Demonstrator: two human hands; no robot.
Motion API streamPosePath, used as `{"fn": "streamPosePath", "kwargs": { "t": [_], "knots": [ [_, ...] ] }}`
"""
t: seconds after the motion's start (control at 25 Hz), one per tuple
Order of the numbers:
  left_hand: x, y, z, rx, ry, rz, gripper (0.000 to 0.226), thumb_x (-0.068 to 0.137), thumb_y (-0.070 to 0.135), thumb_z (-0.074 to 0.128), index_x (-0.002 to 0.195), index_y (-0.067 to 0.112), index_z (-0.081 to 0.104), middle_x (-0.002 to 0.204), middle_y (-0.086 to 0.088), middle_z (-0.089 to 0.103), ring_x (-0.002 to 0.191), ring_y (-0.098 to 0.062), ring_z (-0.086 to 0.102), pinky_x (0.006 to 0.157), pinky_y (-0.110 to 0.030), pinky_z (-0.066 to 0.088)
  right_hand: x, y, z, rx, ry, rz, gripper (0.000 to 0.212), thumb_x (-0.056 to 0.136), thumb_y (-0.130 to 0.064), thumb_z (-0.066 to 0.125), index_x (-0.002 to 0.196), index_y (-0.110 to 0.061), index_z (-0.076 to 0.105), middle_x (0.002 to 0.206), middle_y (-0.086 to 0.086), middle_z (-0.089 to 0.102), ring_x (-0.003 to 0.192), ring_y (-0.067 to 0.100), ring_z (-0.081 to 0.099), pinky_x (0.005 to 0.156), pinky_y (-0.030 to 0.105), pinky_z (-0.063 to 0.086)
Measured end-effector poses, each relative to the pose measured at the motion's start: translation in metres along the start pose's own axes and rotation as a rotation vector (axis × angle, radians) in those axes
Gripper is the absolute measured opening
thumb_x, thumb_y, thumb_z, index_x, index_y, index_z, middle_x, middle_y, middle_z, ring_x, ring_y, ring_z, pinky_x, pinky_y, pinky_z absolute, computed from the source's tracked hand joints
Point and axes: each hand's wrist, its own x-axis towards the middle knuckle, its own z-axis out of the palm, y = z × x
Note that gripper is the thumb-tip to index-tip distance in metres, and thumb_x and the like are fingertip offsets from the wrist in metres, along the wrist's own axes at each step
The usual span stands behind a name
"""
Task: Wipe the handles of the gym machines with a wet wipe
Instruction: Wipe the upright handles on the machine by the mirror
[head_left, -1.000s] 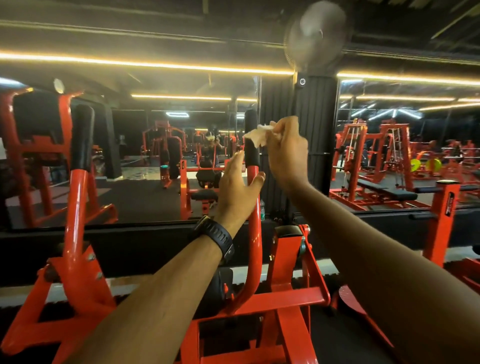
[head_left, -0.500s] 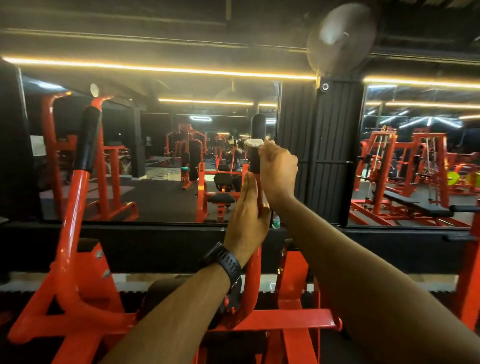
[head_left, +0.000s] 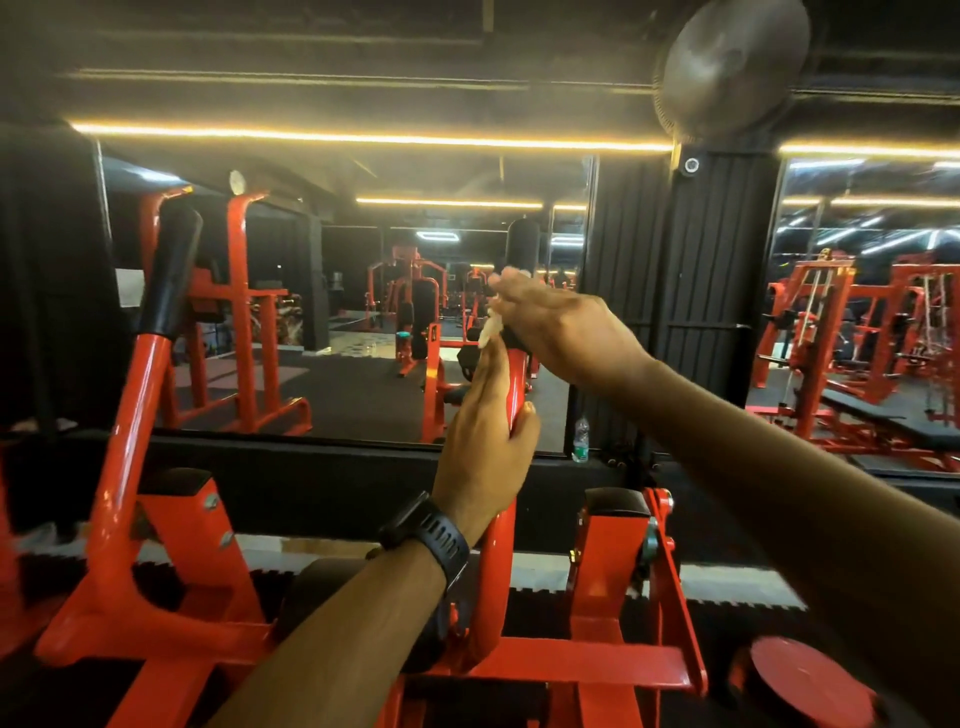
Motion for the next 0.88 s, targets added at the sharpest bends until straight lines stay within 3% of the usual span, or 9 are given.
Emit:
{"fn": "streamPosePath", "kwargs": {
  "t": [0.08,0.16,0.24,0.32,0.4,0.48,0.6,0.76,0.88],
  "knots": [
    [0.0,-0.001,0.0,0.003,0.026,0.01,0.082,0.101,0.023,0.055,0.157,0.034,-0.005,0.167,0.006,0.012,0.145,-0.014,0.033,0.111,-0.029,0.041,0.004,0.02,-0.011,-0.038,-0.116,-0.134,0.037,0.095,-0.012,0.053,0.13,-0.002,0.06,0.143,0.02,0.052,0.134,0.032,0.05,0.106,0.046,0.048],
    [0.0,-0.002,0.0,0.013,0.016,-0.009,0.081,0.102,0.026,0.054,0.153,0.036,-0.008,0.167,0.007,0.008,0.148,-0.012,0.024,0.115,-0.034,0.037,0.016,0.029,-0.018,-0.086,-0.114,-0.065,0.043,0.09,-0.005,0.06,0.133,-0.005,0.057,0.146,0.019,0.05,0.136,0.033,0.047,0.107,0.049,0.046],
    [-0.004,-0.003,0.001,0.032,0.016,-0.014,0.08,0.102,0.027,0.053,0.154,0.036,-0.007,0.167,0.007,0.007,0.147,-0.008,0.02,0.115,-0.03,0.034,0.016,0.03,-0.019,-0.112,-0.112,-0.054,0.049,0.087,-0.001,0.068,0.134,-0.005,0.057,0.144,0.02,0.051,0.134,0.034,0.05,0.107,0.047,0.046],
    [-0.004,-0.003,0.002,0.038,0.025,-0.002,0.081,0.102,0.027,0.054,0.157,0.034,-0.005,0.167,0.007,0.009,0.145,-0.006,0.02,0.113,-0.027,0.032,0.009,0.033,-0.023,-0.137,-0.205,-0.182,0.055,0.083,0.001,0.072,0.135,-0.003,0.056,0.143,0.02,0.052,0.129,0.034,0.054,0.103,0.041,0.044],
    [-0.002,-0.004,0.002,0.039,0.025,-0.005,0.08,0.102,0.026,0.054,0.154,0.035,-0.006,0.166,0.007,0.01,0.144,-0.001,0.014,0.114,-0.023,0.025,0.017,0.04,-0.028,-0.177,-0.213,-0.148,0.064,0.082,0.002,0.074,0.141,-0.006,0.051,0.147,0.018,0.049,0.13,0.034,0.053,0.101,0.039,0.042],
    [0.0,-0.003,0.002,0.038,0.016,-0.007,0.078,0.102,0.026,0.053,0.15,0.036,-0.008,0.166,0.008,0.008,0.142,0.002,0.009,0.116,-0.023,0.021,0.028,0.046,-0.026,-0.191,-0.144,-0.041,0.065,0.083,0.003,0.074,0.142,-0.007,0.05,0.148,0.019,0.047,0.13,0.035,0.053,0.102,0.041,0.043],
    [0.001,-0.003,0.002,0.042,0.012,0.007,0.079,0.102,0.025,0.053,0.15,0.037,-0.008,0.166,0.01,0.006,0.142,0.003,0.007,0.118,-0.025,0.022,0.023,0.045,-0.012,-0.182,-0.177,-0.08,0.061,0.085,0.002,0.069,0.142,-0.007,0.049,0.15,0.018,0.045,0.136,0.032,0.047,0.105,0.048,0.047],
    [0.002,-0.003,0.002,0.035,0.009,0.008,0.081,0.102,0.024,0.054,0.151,0.037,-0.009,0.162,0.017,0.001,0.145,0.001,0.007,0.121,-0.031,0.024,0.033,0.03,-0.002,-0.033,0.114,0.255,0.037,0.098,-0.014,0.051,0.134,-0.01,0.057,0.137,0.014,0.059,0.125,0.029,0.057,0.1,0.047,0.051],
    [0.001,-0.003,0.002,0.028,0.01,0.005,0.083,0.101,0.025,0.055,0.15,0.04,-0.01,0.164,0.014,0.003,0.15,-0.007,0.015,0.12,-0.037,0.032,0.029,-0.004,0.008,-0.038,0.266,0.515,0.031,0.1,-0.019,0.051,0.127,-0.011,0.063,0.128,0.009,0.065,0.115,0.029,0.054,0.091,0.039,0.047]
  ]
}}
